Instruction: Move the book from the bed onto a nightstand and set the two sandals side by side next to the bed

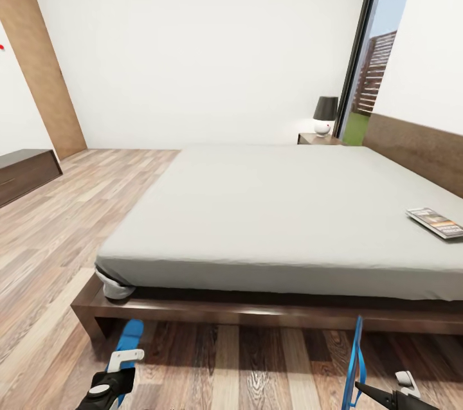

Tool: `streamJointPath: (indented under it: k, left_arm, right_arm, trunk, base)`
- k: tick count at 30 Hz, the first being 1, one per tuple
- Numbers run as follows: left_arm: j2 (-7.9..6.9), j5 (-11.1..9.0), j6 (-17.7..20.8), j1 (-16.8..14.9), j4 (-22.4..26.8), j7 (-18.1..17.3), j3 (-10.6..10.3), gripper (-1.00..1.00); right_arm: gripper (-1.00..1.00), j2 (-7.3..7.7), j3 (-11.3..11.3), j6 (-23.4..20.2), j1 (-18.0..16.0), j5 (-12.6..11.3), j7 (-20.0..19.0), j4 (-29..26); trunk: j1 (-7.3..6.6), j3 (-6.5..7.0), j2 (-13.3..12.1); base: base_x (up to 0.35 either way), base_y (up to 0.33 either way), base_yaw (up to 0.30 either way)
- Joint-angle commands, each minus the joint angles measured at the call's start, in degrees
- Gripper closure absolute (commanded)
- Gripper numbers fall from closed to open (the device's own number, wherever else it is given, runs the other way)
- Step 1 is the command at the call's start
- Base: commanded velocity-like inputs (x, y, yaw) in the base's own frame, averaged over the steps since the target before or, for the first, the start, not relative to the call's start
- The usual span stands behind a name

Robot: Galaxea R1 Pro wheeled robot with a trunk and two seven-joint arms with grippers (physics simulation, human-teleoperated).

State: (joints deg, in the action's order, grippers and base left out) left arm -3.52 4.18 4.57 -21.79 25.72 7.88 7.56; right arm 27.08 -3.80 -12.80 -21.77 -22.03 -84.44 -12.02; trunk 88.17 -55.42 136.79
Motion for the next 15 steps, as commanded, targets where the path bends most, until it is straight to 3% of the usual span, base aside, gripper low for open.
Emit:
streamJointPath:
  k: [1, 15]
  left_arm:
    - [0.07, 0.5, 0.3, 0.0, 0.1, 0.0, 0.1, 1.00]
    - [0.18, 0.4, 0.5, 0.0, -0.1, 0.0, 0.1, 1.00]
  right_arm:
    - [1.00, -0.01, -0.3, -0.7, 0.0, 0.1, -0.1, 0.0]
    - [1.00, -0.01, -0.3, -0.7, 0.0, 0.2, 0.0, 0.0]
  trunk:
    - [0.21, -0.24, 0.4]
    - [3.29, -2.75, 6.1]
  base:
    - [0.000, 0.000, 0.000]
    - [0.000, 0.000, 0.000]
